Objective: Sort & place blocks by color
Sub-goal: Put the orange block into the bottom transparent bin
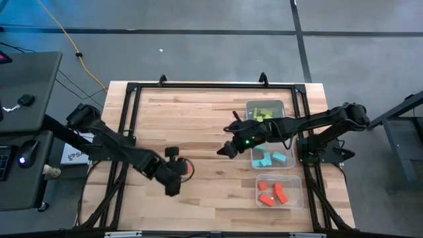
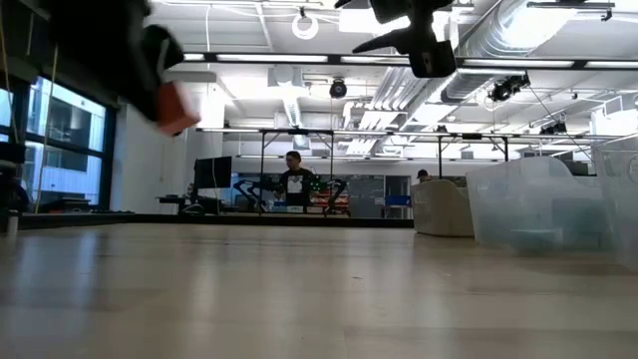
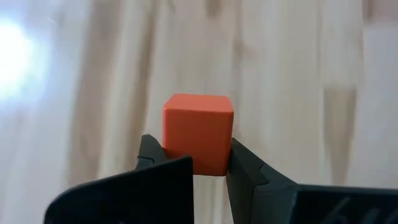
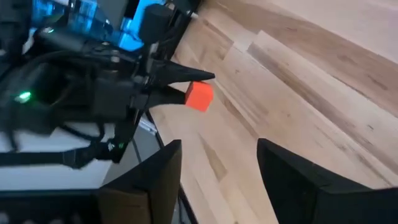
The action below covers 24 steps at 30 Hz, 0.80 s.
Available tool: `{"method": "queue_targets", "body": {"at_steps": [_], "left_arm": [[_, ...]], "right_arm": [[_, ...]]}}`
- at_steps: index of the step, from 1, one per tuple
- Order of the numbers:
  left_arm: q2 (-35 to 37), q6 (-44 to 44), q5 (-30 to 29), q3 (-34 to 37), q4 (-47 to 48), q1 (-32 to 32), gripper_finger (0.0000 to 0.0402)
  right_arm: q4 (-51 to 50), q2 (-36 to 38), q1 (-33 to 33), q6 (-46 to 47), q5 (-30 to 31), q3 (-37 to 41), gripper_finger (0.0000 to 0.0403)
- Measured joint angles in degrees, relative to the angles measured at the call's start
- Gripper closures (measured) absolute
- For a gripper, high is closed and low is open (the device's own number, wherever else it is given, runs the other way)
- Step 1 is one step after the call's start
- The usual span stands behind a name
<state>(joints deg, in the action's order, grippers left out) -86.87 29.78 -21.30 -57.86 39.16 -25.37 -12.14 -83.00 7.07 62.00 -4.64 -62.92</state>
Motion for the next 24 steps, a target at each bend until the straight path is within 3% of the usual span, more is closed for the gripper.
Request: {"method": "queue_targets", "body": {"at_steps": [5, 14, 24], "left_arm": [[0.0, -0.3, -2.6, -4.6, -0.1, 4.1, 0.0389], [0.0, -10.2, -3.5, -11.8, -3.2, 9.0, 0.0389], [0.0, -21.1, -3.7, -21.4, 0.0, 11.9, 0.0389]], "right_arm": [[0.1, -0.2, 0.1, 2.8, 0.8, 0.0, 0.0201], [1.6, -0.2, 0.1, 11.2, 5.3, 0.0, 0.0201], [19.5, -0.2, -0.9, 8.5, 2.7, 0.0, 0.0201]]}}
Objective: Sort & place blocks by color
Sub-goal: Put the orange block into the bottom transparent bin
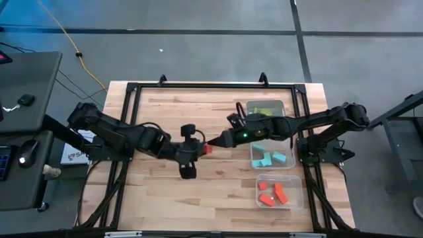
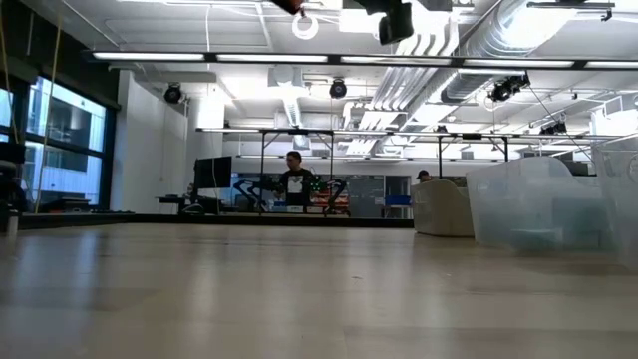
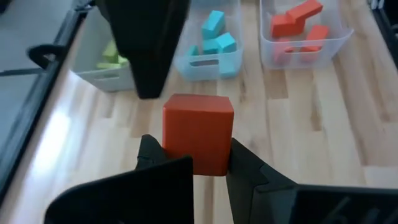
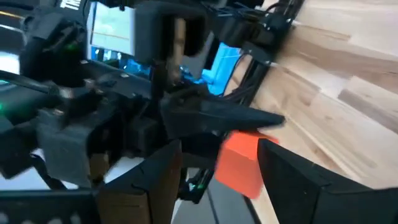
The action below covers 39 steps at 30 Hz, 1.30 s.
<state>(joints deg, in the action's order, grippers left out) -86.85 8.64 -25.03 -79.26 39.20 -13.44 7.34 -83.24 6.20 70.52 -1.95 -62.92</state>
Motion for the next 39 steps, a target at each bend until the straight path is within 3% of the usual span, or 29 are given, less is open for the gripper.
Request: {"method": "queue_targets", "body": {"at_steps": [10, 16, 22, 29, 39], "left_arm": [[0.1, -3.9, -2.5, -6.5, 9.7, 2.3, 0.0389], [0.0, -3.8, -2.2, -6.5, 11.8, 2.6, 0.0389], [-0.5, -2.9, -1.1, -6.5, 12.5, 3.6, 0.0389], [-2.6, -2.9, 2.0, -6.5, 14.5, 5.0, 0.0389], [-6.0, -6.8, 3.6, -6.4, 13.8, 5.7, 0.0389]], "right_arm": [[0.6, 0.0, -1.4, 0.1, -2.7, 0.0, 0.0201], [-0.2, 0.0, -1.7, 0.4, 0.4, 0.0, 0.0201], [-10.5, -0.3, -2.4, 1.5, 4.8, 0.0, 0.0201], [-10.1, -0.4, -2.4, 1.0, 7.6, 0.0, 0.0202], [-9.4, -3.8, -2.3, 2.0, 4.3, 0.0, 0.0202]]}}
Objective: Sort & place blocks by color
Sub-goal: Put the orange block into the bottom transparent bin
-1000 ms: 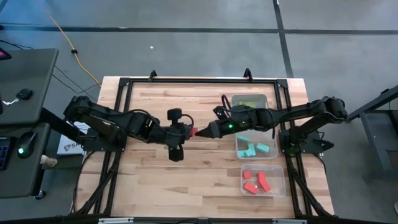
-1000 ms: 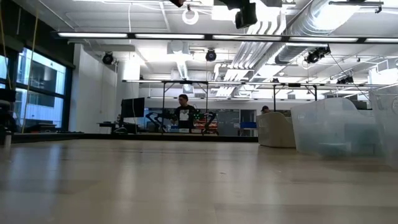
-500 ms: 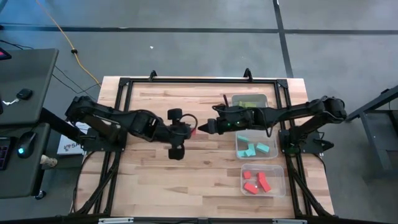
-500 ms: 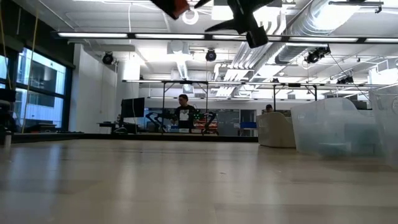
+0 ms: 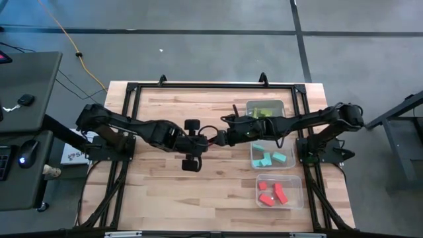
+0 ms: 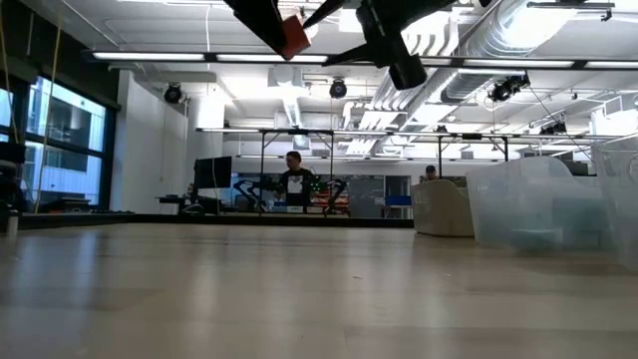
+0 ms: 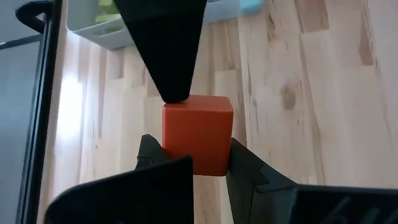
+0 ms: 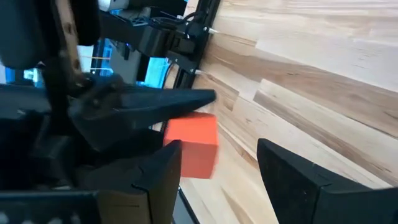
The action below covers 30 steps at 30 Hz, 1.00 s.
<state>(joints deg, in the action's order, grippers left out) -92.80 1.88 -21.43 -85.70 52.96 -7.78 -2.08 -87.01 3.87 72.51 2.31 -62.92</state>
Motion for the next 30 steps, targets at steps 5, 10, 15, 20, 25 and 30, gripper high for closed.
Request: {"method": "queue_targets", "body": {"at_steps": [5, 10, 15, 20, 25, 30], "left_arm": [[-1.1, 0.0, 1.3, -0.1, 0.7, 0.9, 0.0389], [-2.0, -0.2, 1.7, -0.1, -0.3, 1.7, 0.0389], [-2.5, -1.1, 2.0, 0.0, -1.3, 1.9, 0.0389], [-2.7, -1.2, 2.0, 0.0, -3.3, 1.9, 0.0389], [-2.7, -1.1, 1.9, 0.0, -3.7, 2.2, 0.0389], [-2.7, -1.1, 1.4, 0.0, -4.7, 2.3, 0.0389]], "right_arm": [[0.5, -0.2, 0.0, 0.1, 0.0, 0.0, 0.0202], [1.4, -0.4, 0.0, 0.1, -0.8, 0.0, 0.0202], [1.2, -1.8, 0.0, 1.0, -2.0, 0.0, 0.0202], [1.3, -2.4, 0.0, 1.0, -2.0, 0.0, 0.0202], [1.4, -2.4, -0.1, 1.0, -2.3, 0.0, 0.0203], [1.5, -2.4, -0.1, 0.9, -2.5, 0.0, 0.0238]]}}
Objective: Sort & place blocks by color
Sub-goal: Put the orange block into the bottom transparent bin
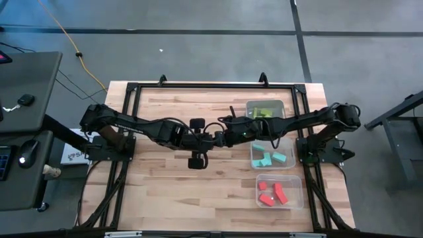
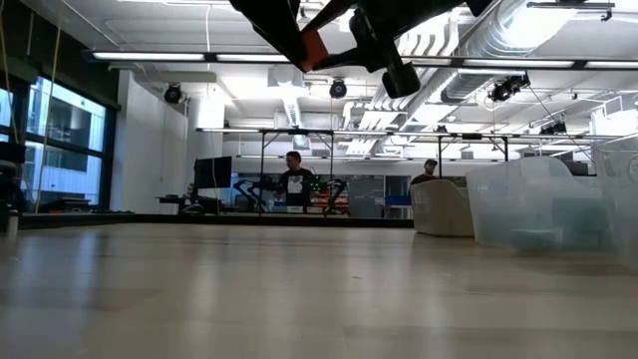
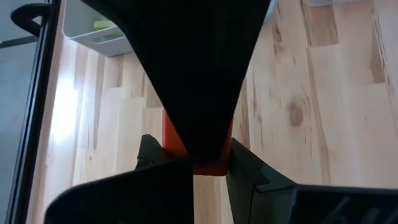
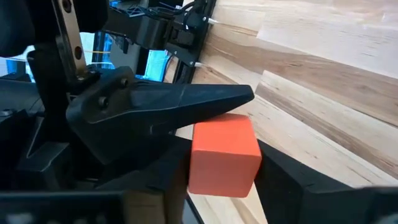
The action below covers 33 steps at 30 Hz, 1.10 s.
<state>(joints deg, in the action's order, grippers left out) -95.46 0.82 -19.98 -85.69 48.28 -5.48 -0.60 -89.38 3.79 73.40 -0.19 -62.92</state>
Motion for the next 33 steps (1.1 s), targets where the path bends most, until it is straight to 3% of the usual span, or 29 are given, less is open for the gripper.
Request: {"method": "queue_targets", "body": {"at_steps": [4, 12, 20, 26, 33], "left_arm": [[0.0, 0.0, -0.6, 0.0, 0.0, 0.0, 0.0389], [0.0, 0.1, -1.3, 0.0, -0.1, 0.1, 0.0377], [0.0, 2.1, -1.2, 0.0, 0.0, 0.1, 0.0321], [0.1, 5.0, 1.5, 0.0, 2.0, 0.1, 0.0272], [0.1, 6.7, 3.2, 0.0, 7.9, -0.2, 0.0251]], "right_arm": [[0.4, 0.0, 0.0, -0.7, -0.1, 0.0, 0.0287], [0.5, 0.0, 0.0, -2.5, -0.1, 0.0, 0.0288], [0.1, 0.0, 0.0, -3.6, -1.1, 0.0, 0.0288], [-5.7, 0.0, 0.7, -3.3, -2.1, 0.0, 0.0288], [-11.9, 0.0, 3.8, -1.9, -4.8, 0.0, 0.0288]]}}
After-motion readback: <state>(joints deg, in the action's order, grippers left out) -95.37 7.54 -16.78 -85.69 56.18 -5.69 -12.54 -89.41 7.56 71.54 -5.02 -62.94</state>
